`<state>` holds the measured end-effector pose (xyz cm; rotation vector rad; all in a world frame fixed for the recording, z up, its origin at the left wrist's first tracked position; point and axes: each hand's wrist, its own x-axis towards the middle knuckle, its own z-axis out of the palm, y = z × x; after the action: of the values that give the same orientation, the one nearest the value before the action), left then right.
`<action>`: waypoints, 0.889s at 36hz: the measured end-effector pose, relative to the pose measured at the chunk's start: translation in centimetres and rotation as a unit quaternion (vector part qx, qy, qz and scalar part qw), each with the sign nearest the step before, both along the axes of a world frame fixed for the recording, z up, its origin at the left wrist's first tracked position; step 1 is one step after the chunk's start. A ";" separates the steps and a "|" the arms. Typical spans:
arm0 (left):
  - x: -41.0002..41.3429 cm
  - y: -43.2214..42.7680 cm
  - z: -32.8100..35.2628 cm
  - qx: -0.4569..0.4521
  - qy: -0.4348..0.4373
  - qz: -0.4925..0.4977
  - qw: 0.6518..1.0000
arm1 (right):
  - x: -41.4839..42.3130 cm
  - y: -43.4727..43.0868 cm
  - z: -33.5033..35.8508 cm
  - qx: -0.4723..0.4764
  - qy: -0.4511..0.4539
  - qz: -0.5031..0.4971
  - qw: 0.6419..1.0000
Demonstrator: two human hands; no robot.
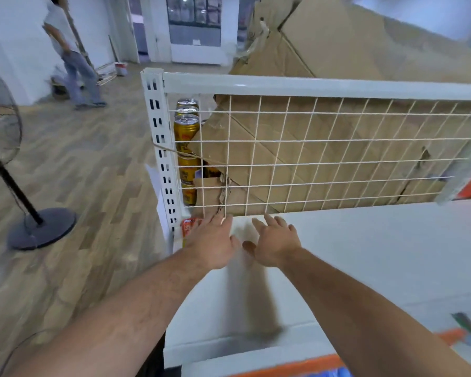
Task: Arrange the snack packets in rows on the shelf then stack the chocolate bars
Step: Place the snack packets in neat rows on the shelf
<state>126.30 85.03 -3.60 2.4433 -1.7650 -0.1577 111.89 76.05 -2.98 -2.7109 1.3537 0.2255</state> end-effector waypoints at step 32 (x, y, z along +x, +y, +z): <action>-34.6 -11.7 2.8 0.017 -0.012 -0.293 0.956 | -39.8 -1.2 2.6 -0.012 -0.084 -0.314 0.946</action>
<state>91.75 73.31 -0.83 1.8670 -2.4602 -0.2123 72.13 74.82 -0.39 -2.0994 2.0631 -0.0782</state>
